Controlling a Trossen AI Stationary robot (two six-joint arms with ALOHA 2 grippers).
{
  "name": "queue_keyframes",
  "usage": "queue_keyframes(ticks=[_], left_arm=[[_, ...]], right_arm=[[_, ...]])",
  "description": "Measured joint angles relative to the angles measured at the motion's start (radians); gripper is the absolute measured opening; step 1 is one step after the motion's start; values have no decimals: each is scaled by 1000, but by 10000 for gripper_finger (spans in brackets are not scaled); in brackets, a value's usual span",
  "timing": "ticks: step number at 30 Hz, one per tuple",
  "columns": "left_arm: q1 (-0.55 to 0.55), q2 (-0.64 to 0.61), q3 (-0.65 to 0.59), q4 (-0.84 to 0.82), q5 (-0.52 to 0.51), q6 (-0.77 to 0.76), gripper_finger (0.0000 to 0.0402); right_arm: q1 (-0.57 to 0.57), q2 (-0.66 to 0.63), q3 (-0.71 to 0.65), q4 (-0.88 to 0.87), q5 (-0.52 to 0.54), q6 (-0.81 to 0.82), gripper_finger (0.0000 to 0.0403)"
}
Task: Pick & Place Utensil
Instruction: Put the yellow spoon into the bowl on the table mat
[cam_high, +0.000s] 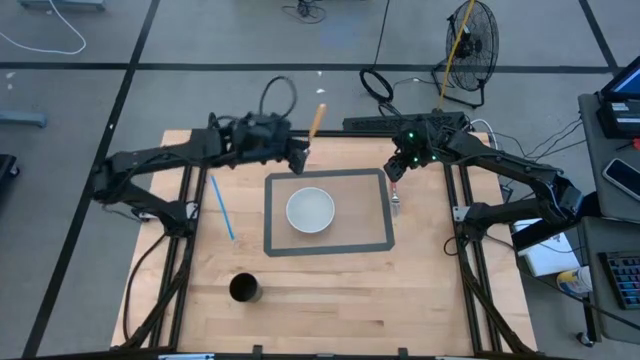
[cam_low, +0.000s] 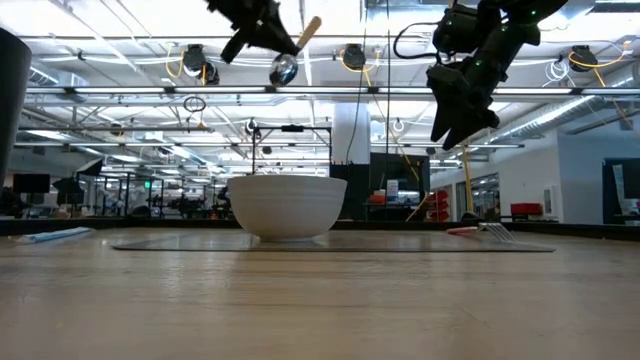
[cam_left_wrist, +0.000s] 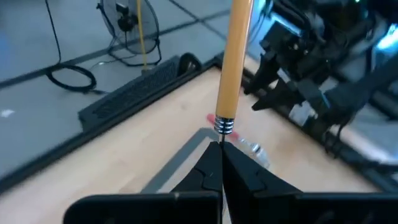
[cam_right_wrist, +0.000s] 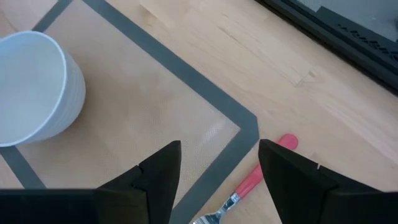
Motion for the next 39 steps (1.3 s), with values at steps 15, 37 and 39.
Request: queue_keyframes(ticks=[15,37,39], left_arm=[[-209,-91,-557,606,-293,-363,0],[-384,161,-591,682,-508,-723,0],[-384,187,-591,692,-508,-751,0]], right_arm=[[0,0,0,17,-28,34,210],[0,0,0,24,-28,39,210],[0,0,0,24,-28,39,210]])
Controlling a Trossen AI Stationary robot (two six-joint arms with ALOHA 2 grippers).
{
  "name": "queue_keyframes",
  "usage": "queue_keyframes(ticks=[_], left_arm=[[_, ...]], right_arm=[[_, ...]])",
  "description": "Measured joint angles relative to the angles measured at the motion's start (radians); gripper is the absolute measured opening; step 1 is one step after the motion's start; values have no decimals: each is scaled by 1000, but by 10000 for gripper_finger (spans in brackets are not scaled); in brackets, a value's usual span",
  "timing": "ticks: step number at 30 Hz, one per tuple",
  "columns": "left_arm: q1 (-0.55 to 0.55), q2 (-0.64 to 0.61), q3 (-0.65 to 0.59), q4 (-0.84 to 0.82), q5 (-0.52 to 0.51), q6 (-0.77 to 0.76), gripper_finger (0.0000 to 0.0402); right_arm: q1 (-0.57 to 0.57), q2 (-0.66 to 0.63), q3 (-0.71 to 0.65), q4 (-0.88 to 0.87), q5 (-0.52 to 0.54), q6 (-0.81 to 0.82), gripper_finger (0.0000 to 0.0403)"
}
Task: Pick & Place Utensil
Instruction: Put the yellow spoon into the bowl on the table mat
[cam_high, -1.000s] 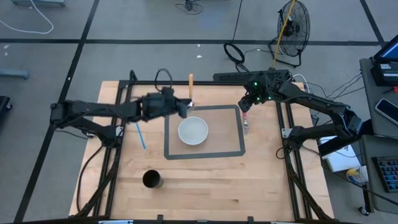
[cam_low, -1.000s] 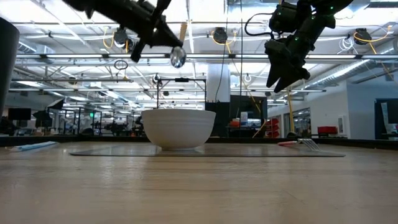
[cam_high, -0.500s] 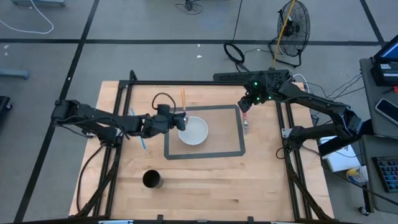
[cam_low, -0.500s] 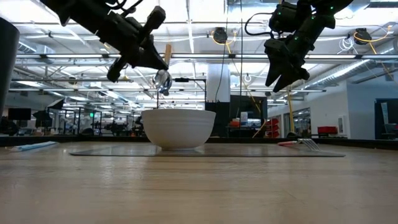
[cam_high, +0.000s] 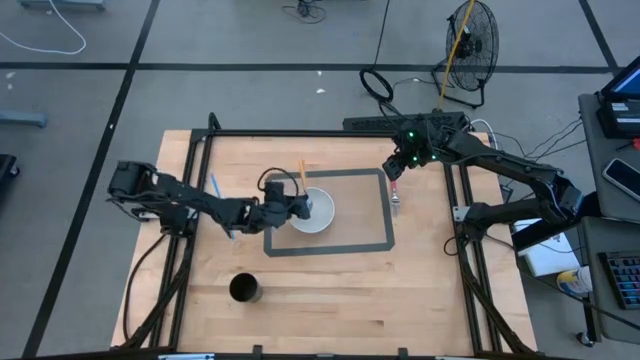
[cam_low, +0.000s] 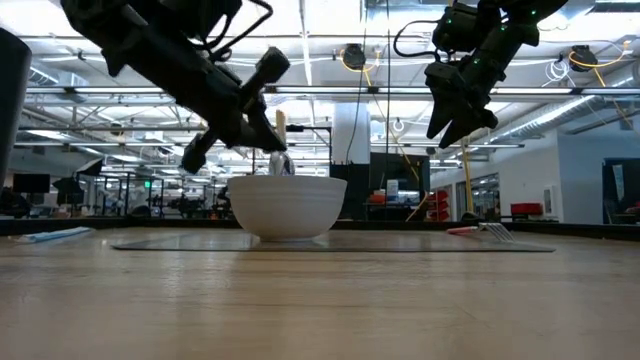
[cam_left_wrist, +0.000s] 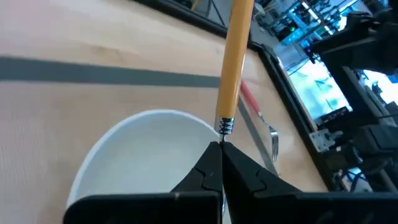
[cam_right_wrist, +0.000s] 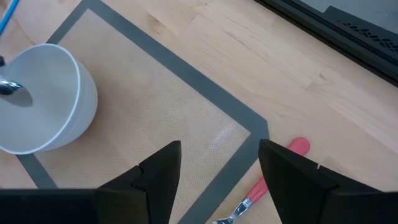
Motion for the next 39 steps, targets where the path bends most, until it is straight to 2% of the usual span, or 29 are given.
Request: queue_keyframes(ticks=[6,20,28,39], left_arm=[[5,47,0,7,15,-54,0],[59,49,1,-44,63,-78,0],[95,49,1,-56,157,-90,0],[106,49,1,-56,168,-104,9]], right_arm=[[0,0,0,0,0,0,210],[0,0,0,8,3,0,210],[0,0,0,20,4,0,210],[0,0,0,22,4,0,210]])
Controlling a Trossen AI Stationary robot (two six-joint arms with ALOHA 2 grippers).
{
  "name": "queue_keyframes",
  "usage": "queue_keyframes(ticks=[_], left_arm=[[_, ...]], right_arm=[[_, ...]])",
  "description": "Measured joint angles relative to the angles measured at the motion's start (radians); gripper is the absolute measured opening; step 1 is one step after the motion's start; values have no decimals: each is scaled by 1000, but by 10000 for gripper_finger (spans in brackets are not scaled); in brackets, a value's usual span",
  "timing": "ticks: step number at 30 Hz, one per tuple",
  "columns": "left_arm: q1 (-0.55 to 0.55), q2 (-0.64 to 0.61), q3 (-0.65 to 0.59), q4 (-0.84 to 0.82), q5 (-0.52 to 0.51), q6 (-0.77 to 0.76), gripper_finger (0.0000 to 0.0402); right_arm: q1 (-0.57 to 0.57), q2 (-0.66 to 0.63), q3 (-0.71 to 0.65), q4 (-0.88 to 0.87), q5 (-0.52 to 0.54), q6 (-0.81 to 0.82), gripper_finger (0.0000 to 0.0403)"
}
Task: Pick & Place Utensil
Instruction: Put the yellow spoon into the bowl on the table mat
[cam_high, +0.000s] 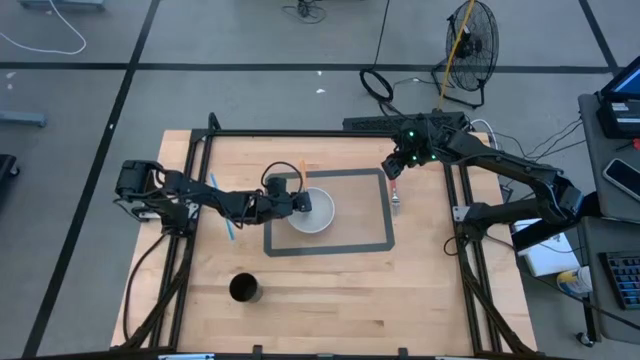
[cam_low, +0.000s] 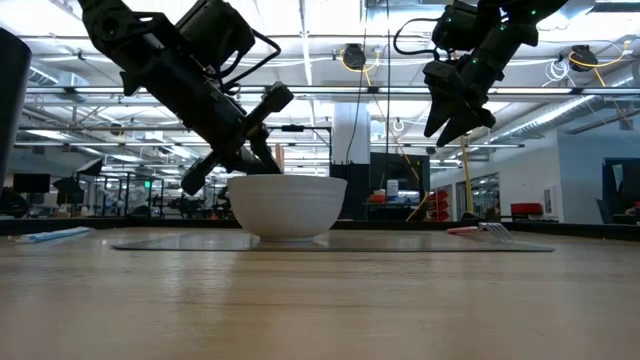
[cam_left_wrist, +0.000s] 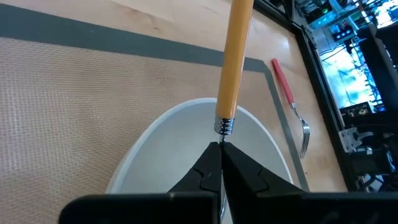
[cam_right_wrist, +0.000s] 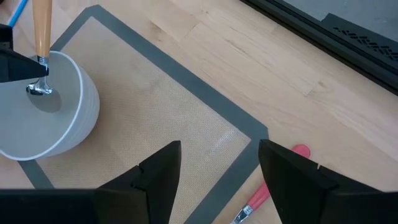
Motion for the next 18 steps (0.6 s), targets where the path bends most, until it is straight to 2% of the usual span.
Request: queue_keyframes(ticks=[8,18], left_arm=[[4,0,0,-1,-1,0,14],[4,0,0,-1,-1,0,67]], right_arm=[[0,0,0,0,0,0,210],[0,0,0,0,0,0,210]])
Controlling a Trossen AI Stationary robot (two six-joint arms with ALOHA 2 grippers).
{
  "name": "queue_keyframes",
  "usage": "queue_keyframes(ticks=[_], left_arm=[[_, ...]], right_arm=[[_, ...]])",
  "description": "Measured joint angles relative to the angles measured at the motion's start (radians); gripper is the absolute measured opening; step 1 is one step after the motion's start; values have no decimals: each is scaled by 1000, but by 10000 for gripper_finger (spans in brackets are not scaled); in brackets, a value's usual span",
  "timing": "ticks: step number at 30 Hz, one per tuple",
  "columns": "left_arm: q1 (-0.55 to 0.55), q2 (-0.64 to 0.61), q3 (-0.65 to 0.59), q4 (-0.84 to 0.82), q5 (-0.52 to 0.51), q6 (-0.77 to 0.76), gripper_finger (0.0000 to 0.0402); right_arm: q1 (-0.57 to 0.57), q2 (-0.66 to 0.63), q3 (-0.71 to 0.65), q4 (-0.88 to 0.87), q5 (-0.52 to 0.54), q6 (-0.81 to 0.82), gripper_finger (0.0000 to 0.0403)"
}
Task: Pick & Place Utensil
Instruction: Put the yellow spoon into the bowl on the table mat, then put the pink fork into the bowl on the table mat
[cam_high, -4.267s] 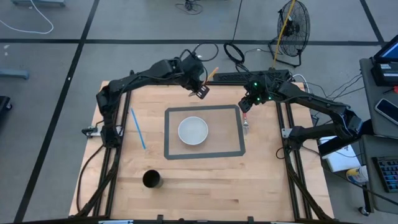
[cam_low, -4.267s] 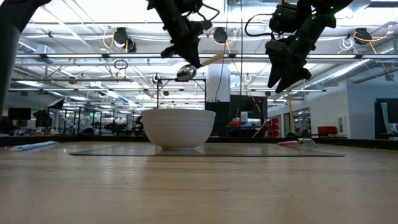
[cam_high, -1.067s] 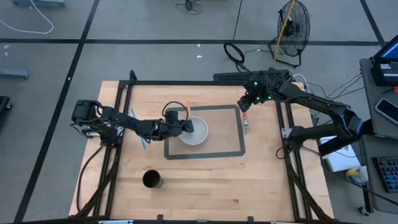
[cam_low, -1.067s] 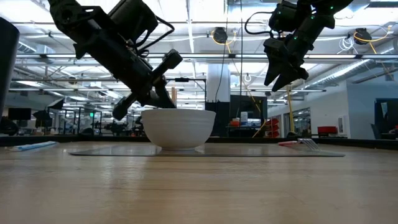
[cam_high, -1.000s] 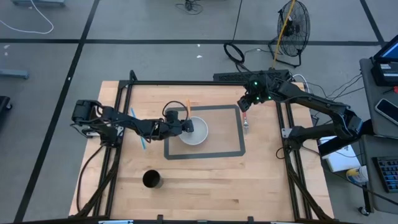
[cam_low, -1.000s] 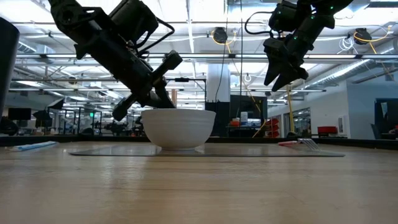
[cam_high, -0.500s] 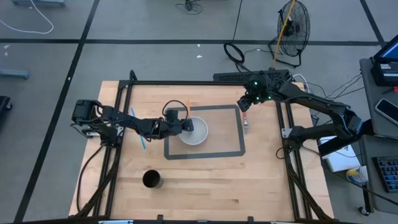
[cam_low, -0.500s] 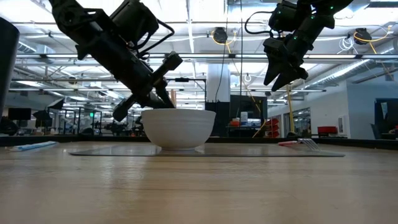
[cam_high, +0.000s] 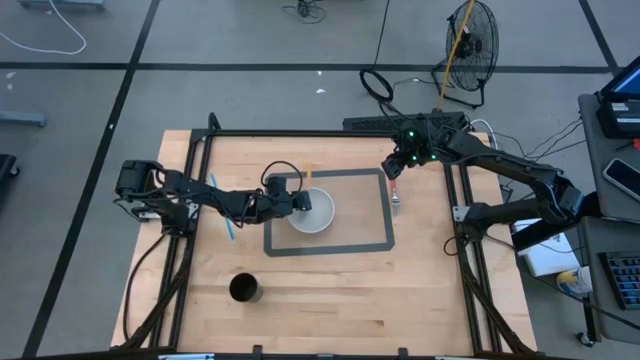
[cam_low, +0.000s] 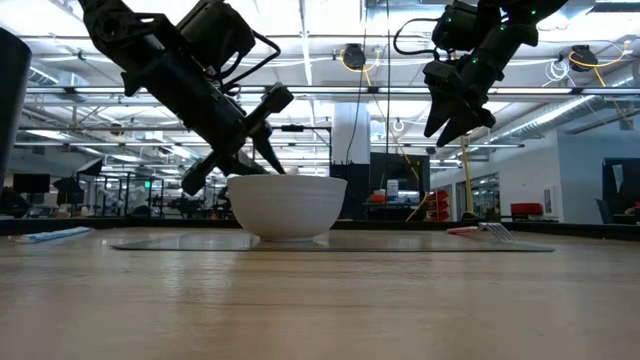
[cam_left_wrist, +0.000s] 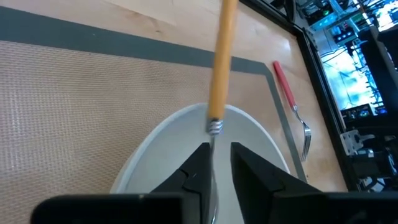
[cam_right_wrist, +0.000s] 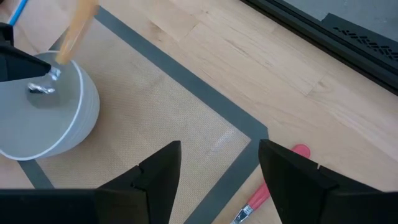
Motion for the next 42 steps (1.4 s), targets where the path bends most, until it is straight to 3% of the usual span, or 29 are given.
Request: queue_keyframes(ticks=[11,23,28,32,35,39,42], left_arm=[[0,0,0,2,-3,10,99],[8,-47,2,108,9,214,99],[52,-184,4,-14,75,360,99],[123,-323,3,-261,174,454,99],[182,-415,0,-474,192,498,99],[258,-496,0,-632,231,576,99],[325,-527,2,-700,317,631,99]], right_arm=[[0,0,0,-1,0,0,210],[0,0,0,-4,0,0,210],[0,0,0,-11,0,-2,210],[0,0,0,-24,-1,16,210],[0,0,0,-23,-2,44,210],[0,0,0,-24,-3,96,210],[0,0,0,-52,-26,136,210]])
